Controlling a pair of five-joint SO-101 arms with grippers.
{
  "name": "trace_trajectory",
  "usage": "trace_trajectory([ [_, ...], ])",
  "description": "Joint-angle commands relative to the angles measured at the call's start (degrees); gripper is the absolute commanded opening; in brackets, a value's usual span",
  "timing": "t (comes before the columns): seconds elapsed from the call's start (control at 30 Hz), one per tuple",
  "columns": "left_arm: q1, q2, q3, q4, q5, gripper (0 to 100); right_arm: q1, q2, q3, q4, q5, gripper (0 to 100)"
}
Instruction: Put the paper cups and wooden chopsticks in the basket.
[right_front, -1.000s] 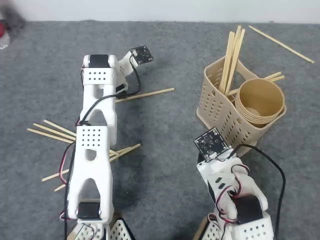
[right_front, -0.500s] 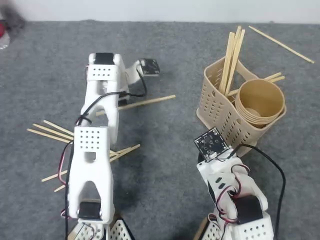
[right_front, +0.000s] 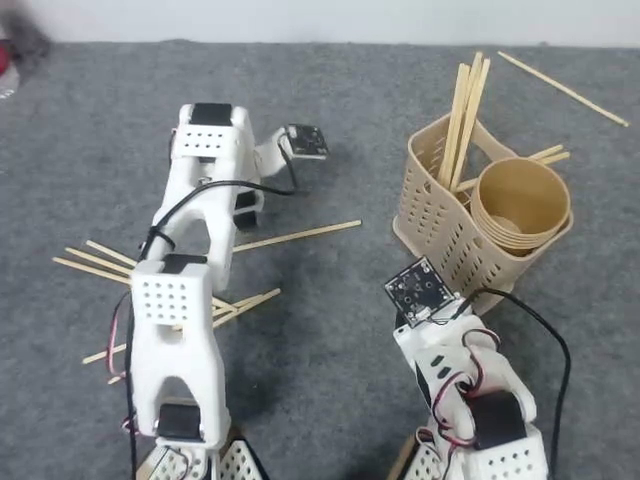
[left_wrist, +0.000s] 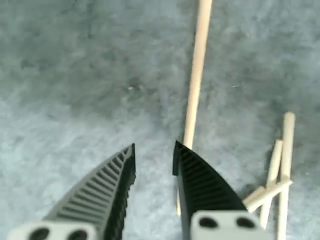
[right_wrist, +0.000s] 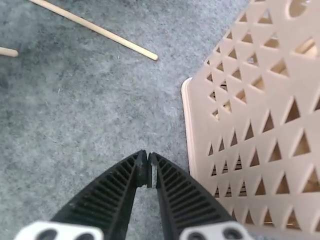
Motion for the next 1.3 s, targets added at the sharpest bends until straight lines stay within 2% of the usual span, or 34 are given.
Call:
trace_trajectory([
  [0.0, 1.49, -6.86, 4.44, 1.93, 1.41, 12, 0.04, -0.66, 0.35, -1.01, 0.88, 0.8],
  [0.1, 2.73, -9.49, 9.45, 1.41, 1.41, 12, 0.04, -0.66, 0.35, -1.01, 0.88, 0.8],
  [0.27, 2.29, -8.35, 15.69, -7.21, 2.73, 12, 0.04, -0.66, 0.26, -1.01, 0.88, 0.8],
  [0.47, 3.52, -3.08, 15.78, -12.92, 6.95, 12, 0.04, -0.66, 0.18, -1.01, 0.88, 0.8],
  [0.53, 3.96, -2.37, 14.37, -10.99, 6.68, 9, 0.04, -0.66, 0.18, -1.01, 0.88, 0.8],
  [0.63, 5.10, -2.37, 14.02, -7.65, 4.04, 0, 0.04, -0.66, 0.18, -1.01, 0.97, 0.8],
  [0.8, 7.03, -2.90, 13.93, 1.58, -0.53, 1, 0.04, -0.66, 0.26, -1.01, 0.97, 0.8],
  [0.9, 7.12, -6.24, 12.09, 1.93, 0.18, 1, 0.04, -0.66, 0.26, -1.01, 0.97, 0.8],
  [1.07, 7.30, -23.03, 5.14, 1.76, 8.53, 1, 0.04, -0.66, 0.44, -1.01, 0.97, 0.8],
  [1.13, 9.32, -30.59, 1.54, 1.05, 13.80, 1, 0.04, -0.66, 0.44, -1.01, 0.97, 0.8],
  [1.27, 13.10, -43.69, -3.21, -7.91, 33.23, 1, 0.04, -0.66, 0.44, -1.01, 0.97, 0.8],
])
